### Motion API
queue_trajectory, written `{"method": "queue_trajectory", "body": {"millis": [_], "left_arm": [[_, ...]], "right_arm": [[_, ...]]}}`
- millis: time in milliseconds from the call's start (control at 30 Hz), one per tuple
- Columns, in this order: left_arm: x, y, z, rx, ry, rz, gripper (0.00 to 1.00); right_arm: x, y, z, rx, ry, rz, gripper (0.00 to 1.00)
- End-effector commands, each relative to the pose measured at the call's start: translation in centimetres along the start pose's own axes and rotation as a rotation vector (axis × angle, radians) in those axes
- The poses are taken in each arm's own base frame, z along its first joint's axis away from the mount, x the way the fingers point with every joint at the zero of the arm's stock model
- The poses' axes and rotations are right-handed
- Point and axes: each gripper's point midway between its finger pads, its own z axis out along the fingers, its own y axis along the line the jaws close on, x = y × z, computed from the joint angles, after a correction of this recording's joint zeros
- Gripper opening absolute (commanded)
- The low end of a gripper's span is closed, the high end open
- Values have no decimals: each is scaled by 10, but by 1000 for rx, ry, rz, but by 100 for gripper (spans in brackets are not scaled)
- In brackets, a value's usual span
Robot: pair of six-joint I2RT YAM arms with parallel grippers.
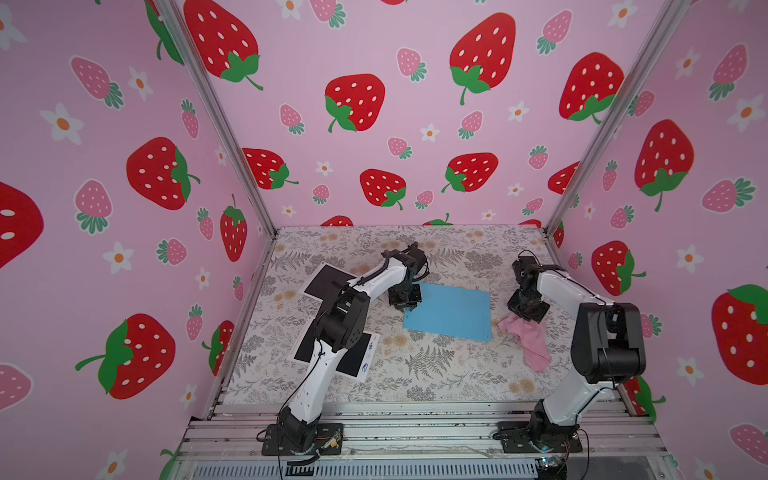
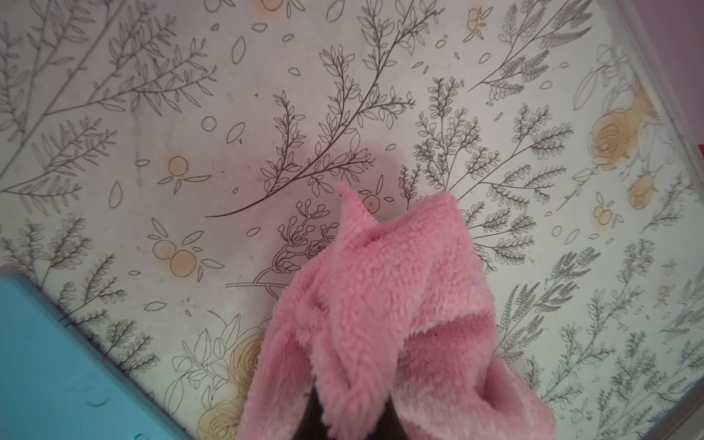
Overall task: Wipe the drawing tablet
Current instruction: Place the cleaning item at the center of the board.
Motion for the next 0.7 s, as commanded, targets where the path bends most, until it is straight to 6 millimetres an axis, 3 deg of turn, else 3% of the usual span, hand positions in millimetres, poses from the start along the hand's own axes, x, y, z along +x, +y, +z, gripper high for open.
{"method": "queue_trajectory", "body": {"millis": [0, 100, 167, 233, 333, 433, 567, 667], "left_arm": [[15, 47, 32, -135, 105, -75, 28], [4, 35, 14, -79, 51, -68, 34], [-3, 23, -6, -42, -2, -57, 44], [-9, 11, -30, -9, -60, -42, 53], [-5, -6, -53, 53, -99, -20, 58], [13, -29, -64, 128, -94, 38, 58], [53, -55, -63, 211, -38, 134, 55], [84, -61, -52, 237, 31, 169, 50]], "right_arm": [[6, -16, -8, 40, 1, 19, 0], [18, -14, -3, 5, 32, 6, 0], [24, -8, -3, -49, 52, -4, 1], [28, -7, -7, -76, 63, -15, 21], [23, -17, -21, -85, 36, 1, 51], [14, -28, -43, -117, -19, 41, 70], [5, -40, -72, -155, -88, 70, 78], [8, -29, -100, -207, -174, -28, 82]]}}
